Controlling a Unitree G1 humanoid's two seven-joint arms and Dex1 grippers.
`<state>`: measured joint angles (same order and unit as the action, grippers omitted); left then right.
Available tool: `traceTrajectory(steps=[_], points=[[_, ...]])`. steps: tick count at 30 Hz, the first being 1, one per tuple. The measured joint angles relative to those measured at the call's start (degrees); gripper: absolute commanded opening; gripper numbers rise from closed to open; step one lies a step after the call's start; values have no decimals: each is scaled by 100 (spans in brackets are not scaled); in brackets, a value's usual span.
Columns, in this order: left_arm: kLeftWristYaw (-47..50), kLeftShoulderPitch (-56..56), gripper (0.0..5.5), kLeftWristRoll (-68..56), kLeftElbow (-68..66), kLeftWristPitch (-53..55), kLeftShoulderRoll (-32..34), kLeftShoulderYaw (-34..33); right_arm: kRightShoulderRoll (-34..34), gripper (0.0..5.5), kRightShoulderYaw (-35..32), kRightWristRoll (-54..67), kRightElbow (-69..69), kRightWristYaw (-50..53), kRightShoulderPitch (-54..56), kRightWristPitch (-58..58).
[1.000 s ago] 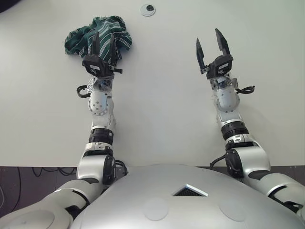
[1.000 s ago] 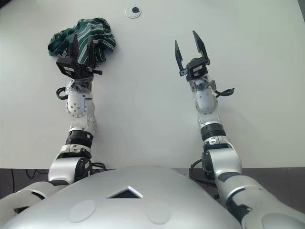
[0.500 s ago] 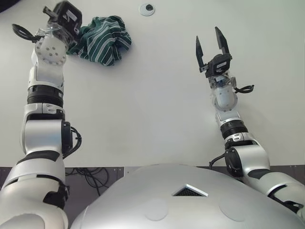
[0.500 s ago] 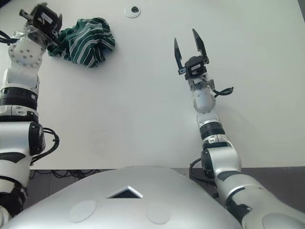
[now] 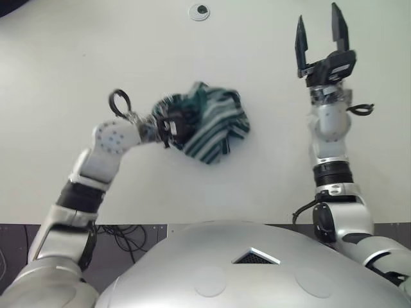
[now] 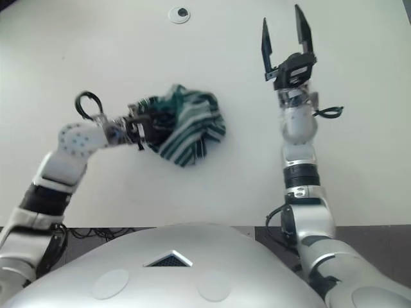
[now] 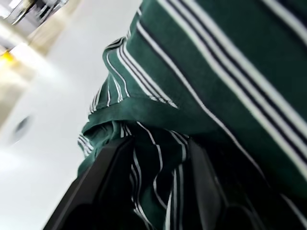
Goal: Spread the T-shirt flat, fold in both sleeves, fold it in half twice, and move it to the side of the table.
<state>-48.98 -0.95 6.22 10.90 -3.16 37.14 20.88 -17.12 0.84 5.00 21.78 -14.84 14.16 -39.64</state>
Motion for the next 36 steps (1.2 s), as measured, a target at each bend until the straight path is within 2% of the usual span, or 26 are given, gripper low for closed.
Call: traceTrajectory(steps=[2, 6, 11, 18, 22, 26, 32, 36], points=[[-6, -469, 200, 27, 574, 298, 30, 157, -415, 269, 314, 360, -884, -873, -208, 802], [388, -800, 200, 45, 928, 799, -107, 19, -775, 269, 1013, 385, -1997, -1815, -794, 2143], [786, -1357, 200, -178, 1467, 1133, -223, -330, -1343, 269, 1827, -559, -2431, -2562, -1250, 3111], [1141, -1465, 200, -1262, 2284, 1604, -348, -1936, -1548, 269, 1531, -38, -2663, -3244, -1215, 3954], [1158, -1607, 200, -1473, 1890, 1582, -351, -2384, -1752, 269, 1654, -77, -2665, -3623, -1330, 3994], [1130, -1802, 200, -1588, 1302, 1240, -375, -2683, -1714, 269, 1460, 214, -2647, -3722, -1304, 4363], [1142, -1937, 200, -1650, 1196, 901, -467, -2666, -1299, 269, 601, 1817, -2231, -3735, -316, 6688], [1188, -1913, 200, -1650, 1312, 955, -571, -2554, -1271, 269, 654, 1950, -1858, -3743, -68, 7427]])
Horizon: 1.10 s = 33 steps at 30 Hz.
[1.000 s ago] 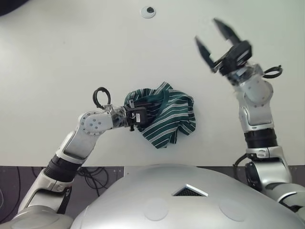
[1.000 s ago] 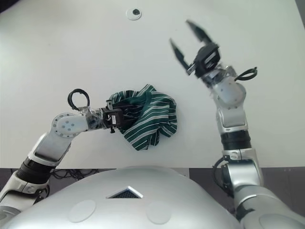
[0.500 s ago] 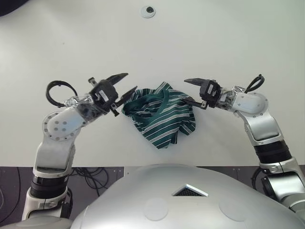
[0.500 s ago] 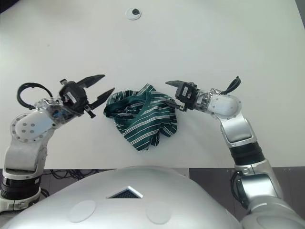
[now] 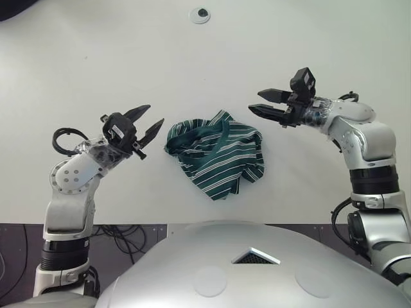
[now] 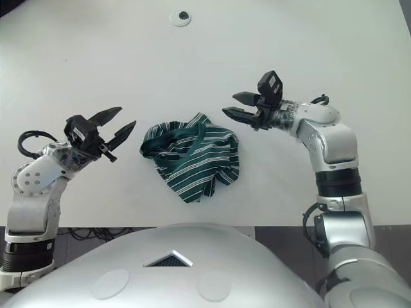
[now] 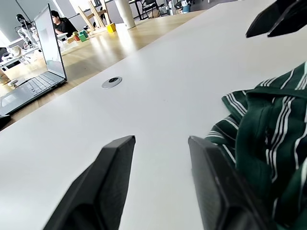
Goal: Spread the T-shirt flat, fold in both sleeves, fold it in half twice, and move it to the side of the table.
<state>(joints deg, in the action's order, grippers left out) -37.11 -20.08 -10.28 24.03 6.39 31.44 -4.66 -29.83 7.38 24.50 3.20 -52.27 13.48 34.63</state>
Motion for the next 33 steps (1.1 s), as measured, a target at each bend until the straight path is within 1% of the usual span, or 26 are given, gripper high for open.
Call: traceTrajectory(steps=[4, 8, 14, 26, 30, 33], points=[[86, -6, 200, 0, 135, 84, -14, -1, -5, 269, 245, -23, 320, -188, 151, 456], [92, -17, 200, 1, 121, 82, -18, -1, -41, 269, 453, -25, 333, -448, 158, 765], [88, -106, 200, -2, 115, 73, -42, 23, -54, 269, 518, 13, 171, -649, 105, 1088], [158, -176, 203, -1, 333, 199, -69, 118, -61, 61, 517, 6, -52, -697, -24, 1329], [158, -175, 203, -1, 338, 208, -68, 124, -63, 6, 518, -24, -66, -695, -29, 1306], [156, -174, 203, -1, 351, 208, -65, 124, -160, 2, 608, -246, -182, -633, -66, 1025]])
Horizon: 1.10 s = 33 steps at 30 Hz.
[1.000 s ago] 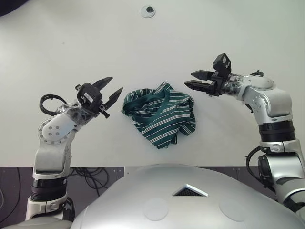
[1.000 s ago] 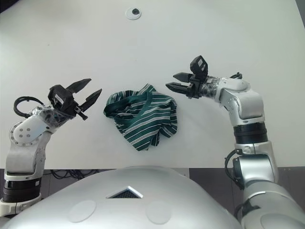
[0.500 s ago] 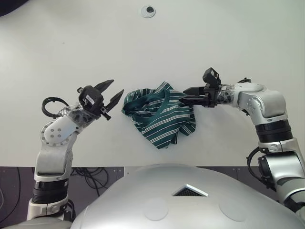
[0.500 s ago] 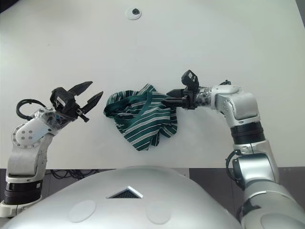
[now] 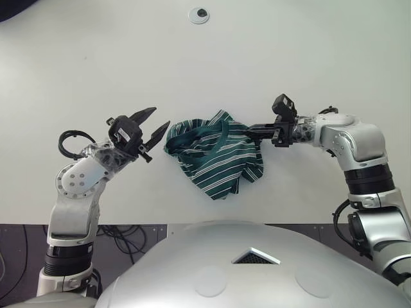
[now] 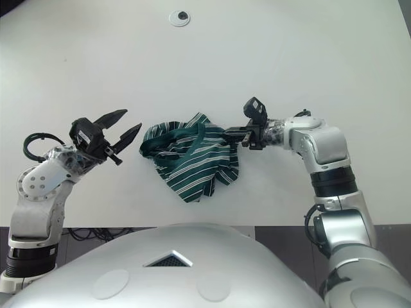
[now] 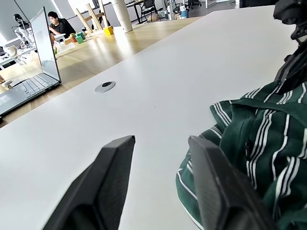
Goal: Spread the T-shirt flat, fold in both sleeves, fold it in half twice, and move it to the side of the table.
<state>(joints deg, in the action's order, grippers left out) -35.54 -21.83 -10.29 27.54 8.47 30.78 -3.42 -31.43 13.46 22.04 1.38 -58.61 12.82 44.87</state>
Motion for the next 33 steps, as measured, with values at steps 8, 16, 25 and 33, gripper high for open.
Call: traceTrajectory(steps=[8, 16, 25, 33], points=[[13, -30, 203, 1, 26, -17, 18, -30, -361, 2, -340, -698, -1032, 275, -203, -1935], [-446, -77, 203, -234, -155, -652, 34, 36, -586, 2, -1012, -572, -1999, -244, -262, -4500], [-1924, -289, 203, -1802, -431, -1897, 27, -127, -903, 2, -2455, 2021, -2205, -1181, -127, -4453], [-2222, 148, 203, -1439, -771, -2105, 147, -18, -1013, 2, -2828, 2482, -2220, -1506, -230, -4207]])
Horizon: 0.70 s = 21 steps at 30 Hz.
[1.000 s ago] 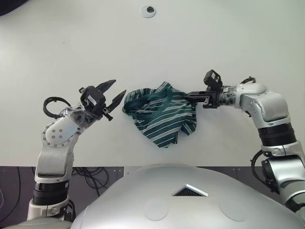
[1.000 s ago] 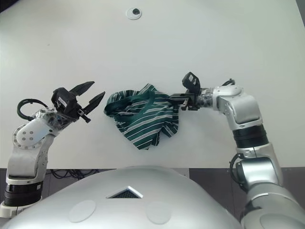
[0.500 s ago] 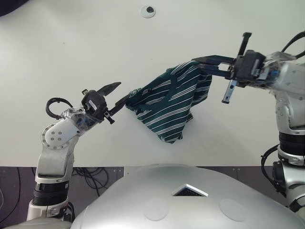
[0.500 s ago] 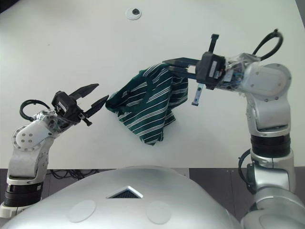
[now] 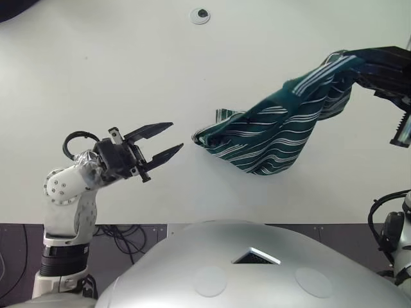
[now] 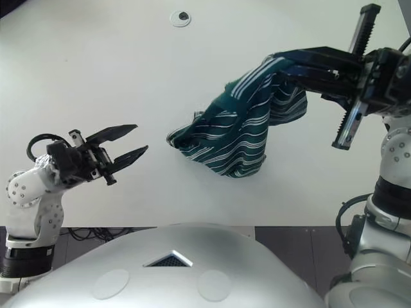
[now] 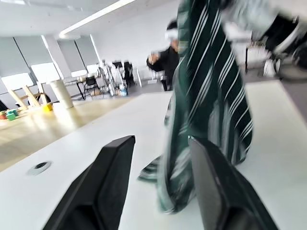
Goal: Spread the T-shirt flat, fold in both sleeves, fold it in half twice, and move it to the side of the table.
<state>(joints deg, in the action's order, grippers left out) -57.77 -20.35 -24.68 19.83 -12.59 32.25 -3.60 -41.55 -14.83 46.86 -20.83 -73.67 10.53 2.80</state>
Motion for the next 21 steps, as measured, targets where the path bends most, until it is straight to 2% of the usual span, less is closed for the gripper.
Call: traceTrajectory(steps=[4, 10, 16, 21], points=[[351, 726, 203, 795, -355, -1, -178, 521, -1, 2, -79, 35, -93, -101, -126, 46], [470, 1234, 203, 1269, -809, -27, -301, 1021, 0, 2, -97, 35, -175, -113, -227, 128], [476, 1229, 203, 1365, -953, -32, -265, 1100, 2, 2, -97, 33, -209, -110, -227, 144], [483, 984, 203, 1243, -855, -79, -64, 871, 4, 2, -96, 28, -207, -101, -225, 149]])
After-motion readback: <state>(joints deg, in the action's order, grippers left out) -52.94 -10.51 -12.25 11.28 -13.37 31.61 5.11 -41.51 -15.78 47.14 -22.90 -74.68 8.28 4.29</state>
